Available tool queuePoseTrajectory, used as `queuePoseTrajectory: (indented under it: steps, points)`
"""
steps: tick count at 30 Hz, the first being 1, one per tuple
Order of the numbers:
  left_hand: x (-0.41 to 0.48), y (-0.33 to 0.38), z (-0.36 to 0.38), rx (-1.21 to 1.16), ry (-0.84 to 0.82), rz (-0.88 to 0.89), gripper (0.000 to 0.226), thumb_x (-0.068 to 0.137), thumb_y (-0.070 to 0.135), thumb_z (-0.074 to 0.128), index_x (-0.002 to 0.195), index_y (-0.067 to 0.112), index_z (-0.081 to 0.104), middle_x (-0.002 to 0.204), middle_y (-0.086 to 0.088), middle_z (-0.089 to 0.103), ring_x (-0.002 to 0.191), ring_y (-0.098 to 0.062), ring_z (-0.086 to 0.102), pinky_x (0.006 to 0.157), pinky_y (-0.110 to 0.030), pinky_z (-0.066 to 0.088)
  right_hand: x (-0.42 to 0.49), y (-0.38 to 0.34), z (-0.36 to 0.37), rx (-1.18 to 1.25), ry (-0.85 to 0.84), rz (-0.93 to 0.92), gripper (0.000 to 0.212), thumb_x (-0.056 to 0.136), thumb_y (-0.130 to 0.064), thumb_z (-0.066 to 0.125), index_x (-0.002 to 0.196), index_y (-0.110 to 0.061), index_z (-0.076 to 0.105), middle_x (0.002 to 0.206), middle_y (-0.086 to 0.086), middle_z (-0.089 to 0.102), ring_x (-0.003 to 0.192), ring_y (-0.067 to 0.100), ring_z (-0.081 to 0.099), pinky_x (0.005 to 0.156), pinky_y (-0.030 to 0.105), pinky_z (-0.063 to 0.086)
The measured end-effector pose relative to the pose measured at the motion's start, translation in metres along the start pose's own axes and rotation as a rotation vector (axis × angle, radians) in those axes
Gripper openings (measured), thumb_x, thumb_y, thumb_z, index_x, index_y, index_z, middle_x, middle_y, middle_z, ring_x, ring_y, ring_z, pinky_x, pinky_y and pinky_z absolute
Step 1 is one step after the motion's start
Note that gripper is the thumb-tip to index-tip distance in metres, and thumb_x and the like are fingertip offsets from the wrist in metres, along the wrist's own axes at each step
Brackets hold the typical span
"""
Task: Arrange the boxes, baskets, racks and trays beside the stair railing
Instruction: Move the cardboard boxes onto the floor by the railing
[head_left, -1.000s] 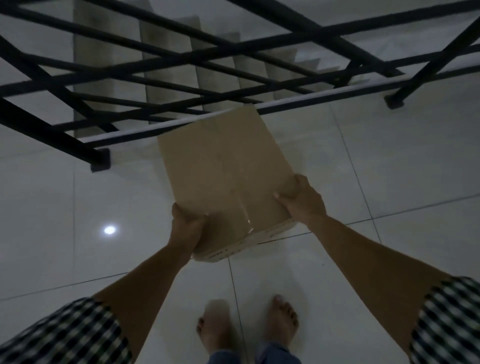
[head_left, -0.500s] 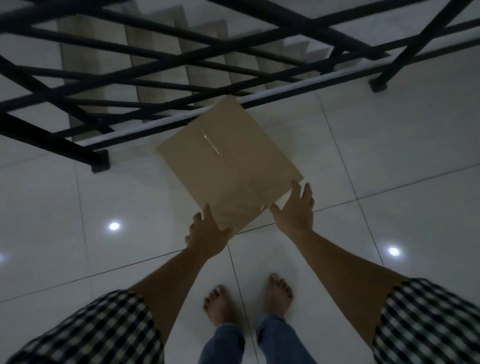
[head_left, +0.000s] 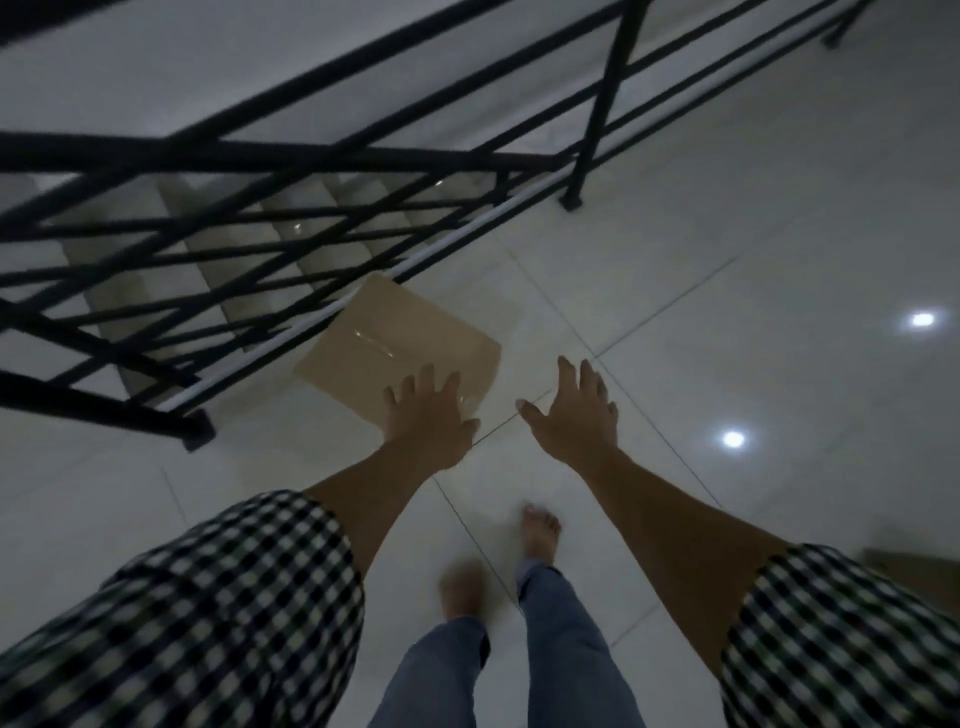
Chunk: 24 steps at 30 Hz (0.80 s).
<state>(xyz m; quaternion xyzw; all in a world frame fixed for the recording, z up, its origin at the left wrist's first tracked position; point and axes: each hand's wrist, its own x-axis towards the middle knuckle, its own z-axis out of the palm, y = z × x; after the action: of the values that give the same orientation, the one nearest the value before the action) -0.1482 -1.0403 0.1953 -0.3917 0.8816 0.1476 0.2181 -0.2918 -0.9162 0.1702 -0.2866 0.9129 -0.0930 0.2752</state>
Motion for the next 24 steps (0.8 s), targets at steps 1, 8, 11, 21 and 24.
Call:
queuePoseTrajectory:
  steps: [1,8,11,21,24]
  points:
    - [-0.008,0.01,-0.007,0.015,-0.005,0.035,0.071,0.094,0.058,0.04,0.154,0.029,0.015,0.161,-0.008,0.008,0.144,-0.035,0.015,0.116,-0.053,0.01,-0.016,0.006,-0.009,0.014,0.025,0.024,0.091,0.09,-0.066,0.051,0.158,-0.022,0.01,0.166,0.011,0.004,0.152,0.032,0.006,0.119,0.057,0.017]
    - [-0.068,0.087,-0.034,0.157,0.01,0.301,0.071,0.096,0.065,0.024,0.156,0.029,0.01,0.163,-0.008,-0.001,0.146,-0.035,0.007,0.117,-0.056,0.003,-0.123,0.067,-0.048,0.128,0.167,0.258,0.09,0.091,-0.067,0.048,0.158,-0.023,0.008,0.167,0.011,0.002,0.153,0.032,0.003,0.119,0.058,0.012]
    - [-0.1,0.126,-0.029,0.227,0.02,0.427,0.072,0.096,0.065,0.023,0.155,0.028,0.011,0.163,-0.008,-0.002,0.147,-0.034,0.006,0.117,-0.055,0.001,-0.173,0.102,-0.056,0.187,0.237,0.387,0.09,0.091,-0.068,0.048,0.158,-0.022,0.008,0.166,0.011,0.004,0.153,0.031,0.004,0.12,0.058,0.013]
    - [-0.253,0.266,0.034,0.435,0.073,0.833,0.072,0.095,0.066,0.025,0.155,0.029,0.012,0.163,-0.007,0.002,0.148,-0.032,0.009,0.118,-0.055,0.003,-0.382,0.233,-0.039,0.37,0.455,0.792,0.087,0.092,-0.067,0.046,0.158,-0.024,0.008,0.166,0.009,0.004,0.153,0.03,0.005,0.12,0.056,0.012]
    - [-0.32,0.297,0.069,0.466,0.078,0.951,0.073,0.095,0.067,0.024,0.155,0.028,0.012,0.163,-0.008,0.002,0.148,-0.032,0.008,0.118,-0.054,0.002,-0.459,0.268,-0.016,0.41,0.516,0.89,0.087,0.092,-0.067,0.046,0.157,-0.024,0.01,0.166,0.009,0.007,0.152,0.029,0.007,0.12,0.056,0.012]
